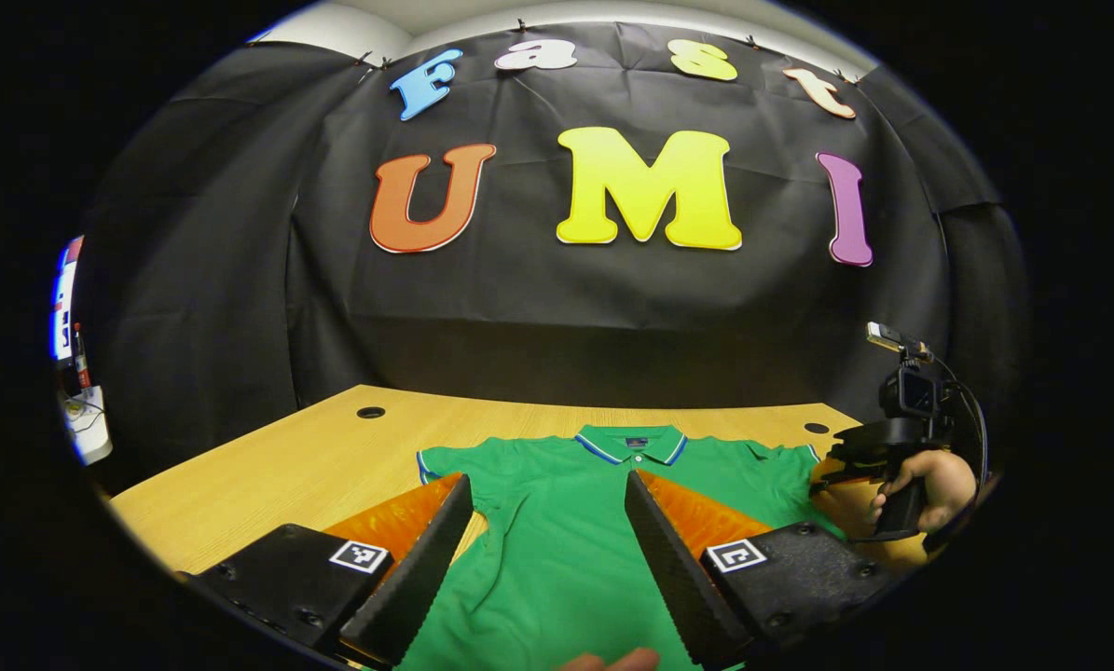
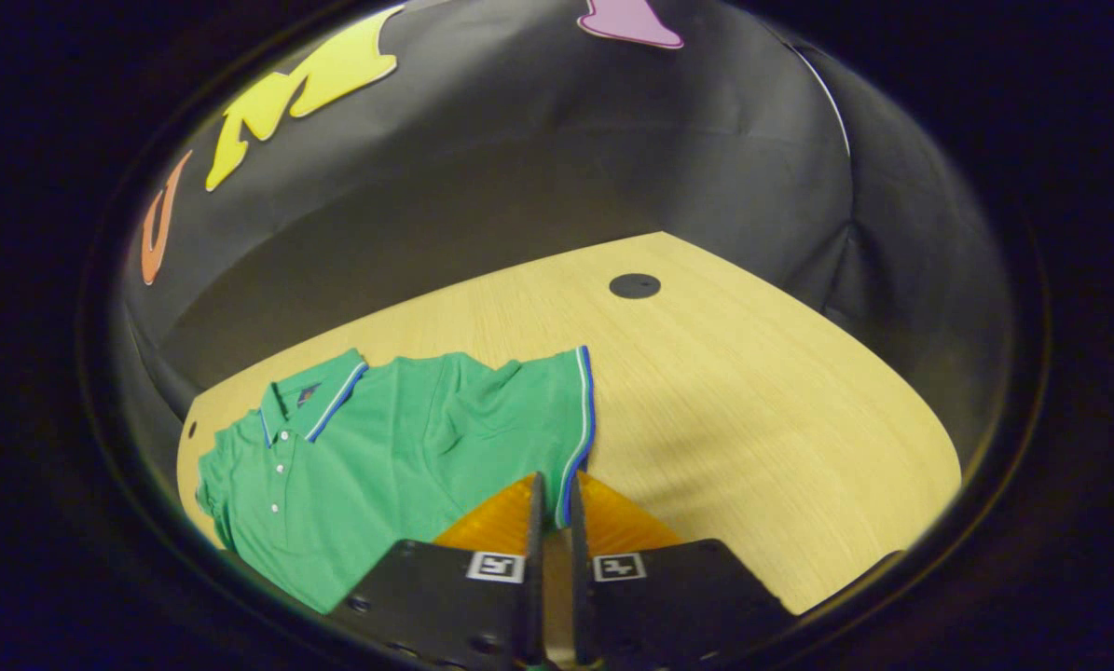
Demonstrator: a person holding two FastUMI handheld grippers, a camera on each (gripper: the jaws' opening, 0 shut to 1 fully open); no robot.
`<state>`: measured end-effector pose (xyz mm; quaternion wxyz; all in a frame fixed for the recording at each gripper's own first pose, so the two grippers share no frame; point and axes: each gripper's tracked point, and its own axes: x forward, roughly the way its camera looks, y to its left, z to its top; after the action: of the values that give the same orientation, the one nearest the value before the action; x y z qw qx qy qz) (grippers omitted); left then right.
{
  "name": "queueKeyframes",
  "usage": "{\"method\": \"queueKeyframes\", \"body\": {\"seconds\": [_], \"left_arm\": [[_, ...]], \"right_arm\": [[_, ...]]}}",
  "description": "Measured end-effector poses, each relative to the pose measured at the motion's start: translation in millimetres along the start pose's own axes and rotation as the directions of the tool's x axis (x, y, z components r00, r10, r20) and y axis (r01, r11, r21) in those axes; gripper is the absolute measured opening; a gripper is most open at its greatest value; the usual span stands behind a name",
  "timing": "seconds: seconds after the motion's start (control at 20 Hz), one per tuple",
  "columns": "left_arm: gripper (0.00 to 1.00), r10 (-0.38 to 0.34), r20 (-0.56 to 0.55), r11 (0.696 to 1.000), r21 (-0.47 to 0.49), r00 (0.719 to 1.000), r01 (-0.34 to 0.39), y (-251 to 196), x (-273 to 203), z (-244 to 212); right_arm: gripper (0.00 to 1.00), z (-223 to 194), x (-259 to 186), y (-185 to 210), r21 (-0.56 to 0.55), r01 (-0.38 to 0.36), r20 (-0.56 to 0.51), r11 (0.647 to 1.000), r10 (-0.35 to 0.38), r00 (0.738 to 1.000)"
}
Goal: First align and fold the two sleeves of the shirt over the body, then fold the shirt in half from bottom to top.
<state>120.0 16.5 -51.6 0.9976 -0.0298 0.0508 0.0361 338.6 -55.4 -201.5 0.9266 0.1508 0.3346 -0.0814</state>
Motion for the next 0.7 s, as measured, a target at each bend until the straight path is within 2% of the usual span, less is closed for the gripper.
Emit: {"method": "queueKeyframes", "body": {"seconds": [0.05, 0.15, 0.4, 0.6, 0.7], "left_arm": [[1.00, -0.001, -0.002, 1.000, -0.001, 1.000, 0.001, 1, -1, -1], [1.00, 0.001, 0.000, 1.000, 0.002, 1.000, -0.001, 5, -2, -2], [1.00, 0.019, -0.010, 1.000, 0.001, 1.000, -0.019, 20, -6, -9], [1.00, 0.037, -0.017, 0.999, -0.016, 0.999, -0.037, 32, -9, -15], [1.00, 0.041, -0.018, 0.999, -0.019, 0.999, -0.042, 36, -11, -16]], "right_arm": [[0.10, 0, 1, 2, 0.001, -0.014, -0.012, 1.000, 0.014, 1.000], [0.00, 5, -5, 5, -0.011, -0.042, -0.019, 0.999, 0.041, 0.999], [0.00, 39, -28, 17, -0.148, -0.040, 0.105, 0.988, 0.056, 0.993], [0.00, 42, -38, 53, -0.245, -0.092, 0.117, 0.965, 0.123, 0.985], [0.00, 39, -41, 73, -0.327, -0.104, 0.131, 0.939, 0.154, 0.979]]}}
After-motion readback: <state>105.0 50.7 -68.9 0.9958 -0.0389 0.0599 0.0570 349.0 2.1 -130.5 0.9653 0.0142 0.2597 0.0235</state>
